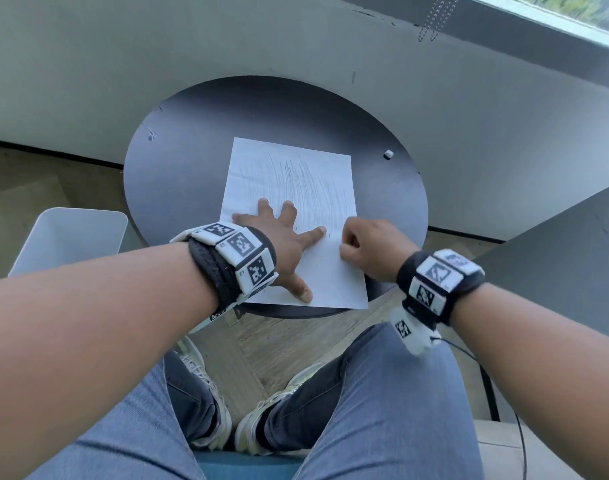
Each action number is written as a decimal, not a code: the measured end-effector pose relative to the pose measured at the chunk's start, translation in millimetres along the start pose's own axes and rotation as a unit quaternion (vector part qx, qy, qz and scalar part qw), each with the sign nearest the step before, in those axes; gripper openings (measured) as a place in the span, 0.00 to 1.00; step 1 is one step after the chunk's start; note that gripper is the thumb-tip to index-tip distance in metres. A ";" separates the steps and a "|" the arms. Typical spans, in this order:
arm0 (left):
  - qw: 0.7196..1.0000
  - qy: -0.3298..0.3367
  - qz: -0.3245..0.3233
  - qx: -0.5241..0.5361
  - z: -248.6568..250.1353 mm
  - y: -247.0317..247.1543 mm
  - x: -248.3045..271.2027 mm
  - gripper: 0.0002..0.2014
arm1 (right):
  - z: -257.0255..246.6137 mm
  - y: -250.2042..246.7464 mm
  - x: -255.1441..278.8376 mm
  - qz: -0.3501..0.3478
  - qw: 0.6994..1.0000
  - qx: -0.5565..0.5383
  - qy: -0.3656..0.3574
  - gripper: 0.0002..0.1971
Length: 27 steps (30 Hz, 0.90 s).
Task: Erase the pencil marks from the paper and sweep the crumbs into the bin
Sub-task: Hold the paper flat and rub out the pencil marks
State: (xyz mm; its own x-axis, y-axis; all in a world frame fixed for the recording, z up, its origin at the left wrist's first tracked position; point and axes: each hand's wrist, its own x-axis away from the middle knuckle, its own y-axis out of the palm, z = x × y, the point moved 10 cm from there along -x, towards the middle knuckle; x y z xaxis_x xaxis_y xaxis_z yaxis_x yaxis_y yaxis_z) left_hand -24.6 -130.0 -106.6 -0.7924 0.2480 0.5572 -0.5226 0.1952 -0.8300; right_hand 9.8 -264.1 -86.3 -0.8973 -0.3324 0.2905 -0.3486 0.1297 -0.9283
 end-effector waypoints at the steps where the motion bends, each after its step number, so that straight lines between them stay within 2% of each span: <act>1: 1.000 -0.001 -0.001 -0.001 -0.5 0.0 0.4 0.60 | 7.4 -7.2 -11.5 0.007 1.000 0.000 0.017 0.05; 4: 1.000 0.002 0.002 0.005 -1.7 0.9 2.2 0.60 | 15.0 -18.0 -29.6 0.016 0.999 0.011 0.035 0.05; 7: 1.000 0.001 0.013 -0.013 -4.7 2.4 5.5 0.61 | 12.6 -12.7 -21.4 0.013 1.000 0.005 0.028 0.05; 12: 0.999 -0.008 0.036 -0.015 -1.7 -2.1 7.2 0.56 | -4.6 0.7 14.9 0.005 1.000 0.000 -0.020 0.06; 16: 0.998 0.006 0.053 0.015 0.6 1.3 3.6 0.57 | -25.7 12.0 32.0 -0.016 0.998 0.014 -0.061 0.06; 27: 0.998 0.014 0.028 0.063 -0.2 12.2 6.6 0.54 | 17.9 -33.5 -77.5 0.043 0.998 0.021 0.050 0.03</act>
State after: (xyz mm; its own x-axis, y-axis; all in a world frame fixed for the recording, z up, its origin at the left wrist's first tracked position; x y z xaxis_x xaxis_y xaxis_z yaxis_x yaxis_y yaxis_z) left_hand -36.1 -125.8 -113.1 -0.8134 0.2823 0.5087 -0.5140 0.0607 -0.8556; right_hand 95.9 -259.4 -82.0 -0.9467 -0.2258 0.2298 -0.2597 0.1130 -0.9591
